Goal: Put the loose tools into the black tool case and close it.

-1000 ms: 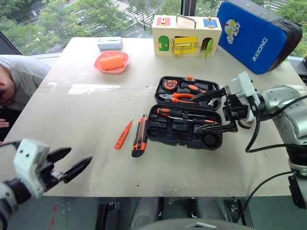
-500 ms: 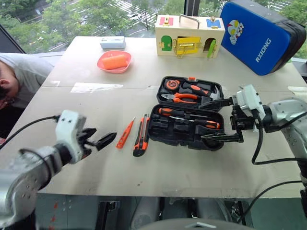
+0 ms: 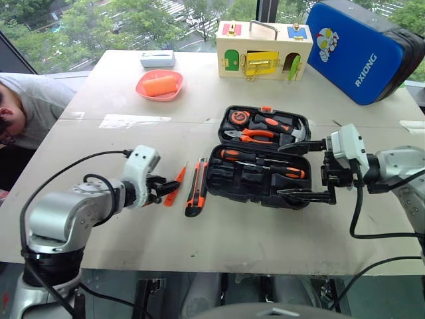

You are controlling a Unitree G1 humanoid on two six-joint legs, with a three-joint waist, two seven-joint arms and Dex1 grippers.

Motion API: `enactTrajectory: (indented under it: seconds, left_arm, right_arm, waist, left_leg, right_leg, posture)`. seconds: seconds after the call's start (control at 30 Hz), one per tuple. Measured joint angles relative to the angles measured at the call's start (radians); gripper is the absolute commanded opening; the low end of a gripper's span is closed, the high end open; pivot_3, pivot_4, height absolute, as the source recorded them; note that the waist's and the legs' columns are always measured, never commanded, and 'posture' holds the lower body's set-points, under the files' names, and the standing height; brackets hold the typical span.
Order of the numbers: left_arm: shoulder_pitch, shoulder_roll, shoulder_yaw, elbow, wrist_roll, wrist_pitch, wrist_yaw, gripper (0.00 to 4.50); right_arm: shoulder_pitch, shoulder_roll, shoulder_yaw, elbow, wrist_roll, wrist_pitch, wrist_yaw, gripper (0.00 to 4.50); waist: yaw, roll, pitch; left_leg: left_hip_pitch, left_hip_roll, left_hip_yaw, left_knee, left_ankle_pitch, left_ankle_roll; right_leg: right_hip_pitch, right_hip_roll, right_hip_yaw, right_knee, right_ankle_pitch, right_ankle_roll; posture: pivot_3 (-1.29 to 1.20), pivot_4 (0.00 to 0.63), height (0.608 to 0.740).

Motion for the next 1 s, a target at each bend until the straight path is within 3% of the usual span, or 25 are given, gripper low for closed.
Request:
enactTrajectory:
  seconds: [0.07, 0.1, 0.53, 0.7, 0.8, 1.0]
  left_arm:
    - [-0.006, -0.012, -0.017, 0.010, 0.023, -0.014, 0.007, 0.59]
    - [-0.009, -0.015, -0.030, 0.011, 0.034, -0.024, 0.007, 0.52]
    - [-0.013, 0.022, -0.051, 0.073, 0.073, -0.106, -0.090, 0.52]
    - [-0.014, 0.130, -0.008, 0.110, 0.001, -0.164, -0.296, 0.51]
    - [-0.018, 0.240, 0.001, 0.125, -0.009, -0.259, -0.449, 0.06]
    - [-0.068, 0.273, -0.021, 0.174, -0.015, -0.329, -0.576, 0.06]
  right_arm:
    - [0.010, -0.003, -0.001, -0.008, 0.006, 0.004, -0.003, 4.50]
    - [0.012, -0.003, -0.001, -0.011, 0.009, 0.008, -0.006, 4.50]
    - [0.032, -0.036, -0.013, -0.021, 0.033, 0.008, -0.019, 4.50]
    - [0.053, -0.062, -0.014, -0.021, 0.052, 0.017, 0.001, 4.50]
    - [0.060, -0.067, -0.018, -0.021, 0.058, 0.017, 0.001, 4.50]
    - [0.083, -0.066, -0.018, -0.035, 0.057, 0.016, -0.012, 4.50]
  waist:
    - [0.001, 0.002, -0.001]
    - [0.002, 0.003, -0.002]
    - [0.001, 0.008, -0.005]
    - [-0.003, 0.004, -0.002]
    - [-0.003, 0.004, -0.001]
    - [-0.001, 0.004, -0.001]
  left_leg:
    - [0.000, 0.000, 0.000, 0.000, 0.000, 0.000]
    - [0.001, 0.000, 0.000, 0.000, 0.000, 0.000]
    - [0.002, -0.001, -0.002, 0.001, 0.000, 0.000]
    - [-0.001, -0.001, -0.003, 0.000, 0.000, 0.000]
    - [-0.001, -0.001, -0.003, 0.000, 0.000, 0.000]
    - [-0.001, -0.001, -0.003, 0.000, 0.000, 0.000]
  right_leg:
    - [0.000, 0.000, 0.000, 0.000, 0.000, 0.000]
    - [0.001, 0.000, 0.000, 0.000, 0.000, 0.000]
    - [0.002, -0.001, -0.002, 0.001, 0.000, 0.001]
    - [0.001, -0.001, -0.003, -0.001, 0.000, 0.000]
    - [0.001, -0.001, -0.003, -0.002, 0.000, 0.000]
    - [0.001, -0.001, -0.003, -0.002, 0.000, 0.000]
  posture:
    - [0.00, 0.150, 0.735]
    - [0.00, 0.150, 0.735]
    - [0.00, 0.150, 0.735]
    - [0.00, 0.150, 0.735]
    - [0.00, 0.150, 0.735]
    - [0.00, 0.150, 0.735]
